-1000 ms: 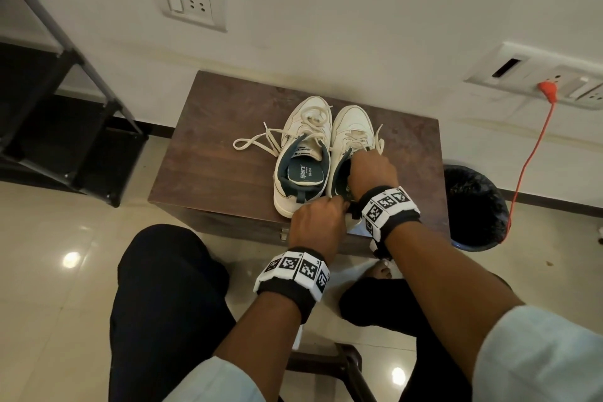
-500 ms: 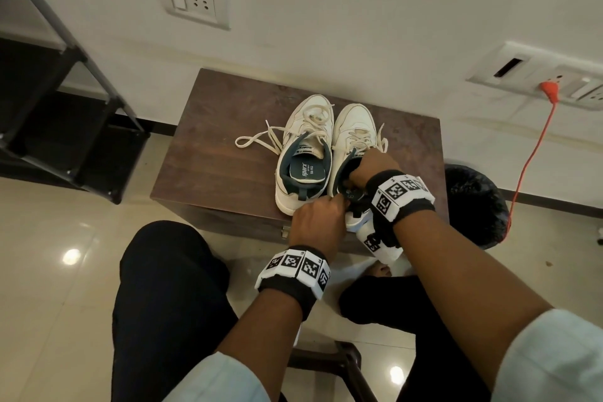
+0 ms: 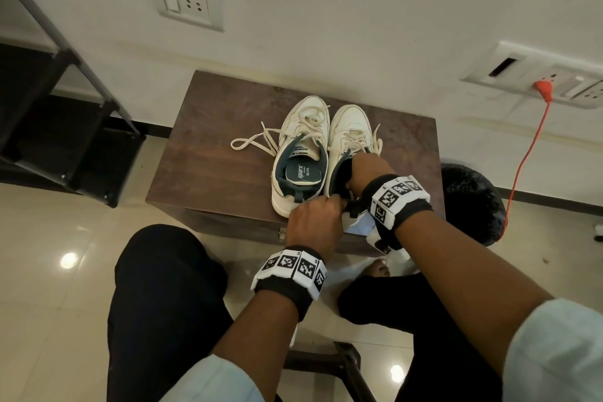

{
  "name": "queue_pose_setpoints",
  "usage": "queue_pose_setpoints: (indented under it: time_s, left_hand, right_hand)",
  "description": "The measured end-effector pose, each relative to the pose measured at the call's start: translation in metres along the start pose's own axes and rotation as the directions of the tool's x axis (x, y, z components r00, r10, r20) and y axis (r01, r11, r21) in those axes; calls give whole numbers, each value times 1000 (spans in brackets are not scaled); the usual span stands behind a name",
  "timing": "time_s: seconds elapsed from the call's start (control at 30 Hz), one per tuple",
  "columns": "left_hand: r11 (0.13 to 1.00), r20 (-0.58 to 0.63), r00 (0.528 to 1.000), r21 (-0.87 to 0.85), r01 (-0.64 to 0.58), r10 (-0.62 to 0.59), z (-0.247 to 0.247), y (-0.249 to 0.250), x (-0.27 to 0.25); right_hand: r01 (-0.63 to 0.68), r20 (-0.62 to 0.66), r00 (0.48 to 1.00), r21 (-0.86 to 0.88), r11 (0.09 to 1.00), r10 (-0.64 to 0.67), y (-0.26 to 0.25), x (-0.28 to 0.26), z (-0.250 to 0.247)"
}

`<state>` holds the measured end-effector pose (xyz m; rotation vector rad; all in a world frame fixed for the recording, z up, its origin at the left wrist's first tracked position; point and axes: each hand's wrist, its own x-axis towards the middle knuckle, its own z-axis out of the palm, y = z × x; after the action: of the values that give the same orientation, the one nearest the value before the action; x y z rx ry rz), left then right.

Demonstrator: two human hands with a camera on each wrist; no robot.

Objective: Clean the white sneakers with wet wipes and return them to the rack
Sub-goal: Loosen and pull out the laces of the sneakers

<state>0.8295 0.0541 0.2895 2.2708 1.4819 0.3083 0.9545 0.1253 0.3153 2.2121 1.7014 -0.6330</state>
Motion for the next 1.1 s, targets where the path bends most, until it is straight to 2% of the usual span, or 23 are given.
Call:
queue_pose_setpoints:
  time_s: [0.1,0.17,0.27,0.33,0.5,0.7,0.87,0.97,1.1]
  left_hand:
    - [1000,1,1000,-22,5,-5,0,-1,0]
    - [1000,4,1000,-28,7,-7,0,0,0]
    - [1000,12,1000,-29,-2,2,0,0,1]
    - [1000,5,1000,-29,-4,4,-1,-1,1]
    - [999,5,1000,-32,4,-4,-1,1,2]
    - [1000,14,1000,-15,6,-6,-2,2,2]
    - [1000,23,1000,5,12,-12,-2,3,2]
    - [1000,24,1000,5,8,-9,-3,2,2]
    - [1000,25,1000,10,10,-10,-3,3,1]
  right_hand:
    - [-13,22,1000,4,1000,12,3,-4,-8]
    - [-15,-68,998,-39,999,13,2,-14,-9]
    - [34,-266,961,-170,985,-79,-4,-32,-8]
    - [82,-307,942,-195,977,-140,-3,-36,-9]
    - [108,-144,980,-213,971,-140,9,-32,-13]
    - [175,66,985,-293,940,-162,9,-23,-5]
    - [160,267,957,-143,977,-118,11,-15,-12]
    - [138,282,952,-47,989,-119,15,-16,-14]
    - [116,118,987,-14,993,-113,17,-14,-19]
